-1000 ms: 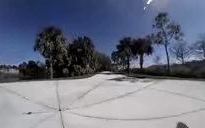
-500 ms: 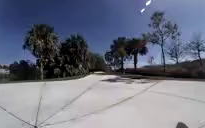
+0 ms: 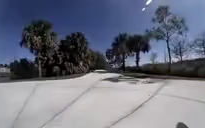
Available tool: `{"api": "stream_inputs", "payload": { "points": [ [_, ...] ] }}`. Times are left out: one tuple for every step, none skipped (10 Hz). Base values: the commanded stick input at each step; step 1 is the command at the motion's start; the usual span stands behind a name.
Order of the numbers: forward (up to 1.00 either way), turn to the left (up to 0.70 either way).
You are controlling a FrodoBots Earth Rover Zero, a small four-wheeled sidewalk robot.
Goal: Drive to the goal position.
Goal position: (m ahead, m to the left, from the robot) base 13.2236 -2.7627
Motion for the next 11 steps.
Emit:
{"api": "stream_inputs", "payload": {
  "points": [
    [1.00,0.00],
    [1.00,0.00],
    [1.00,0.00],
    [1.00,0.00],
    [1.00,0.00],
    [1.00,0.00],
    [1.00,0.00],
    [1.00,0.00],
    [1.00,0.00],
    [1.00,0.00],
    [1.00,0.00]
  ]
}}
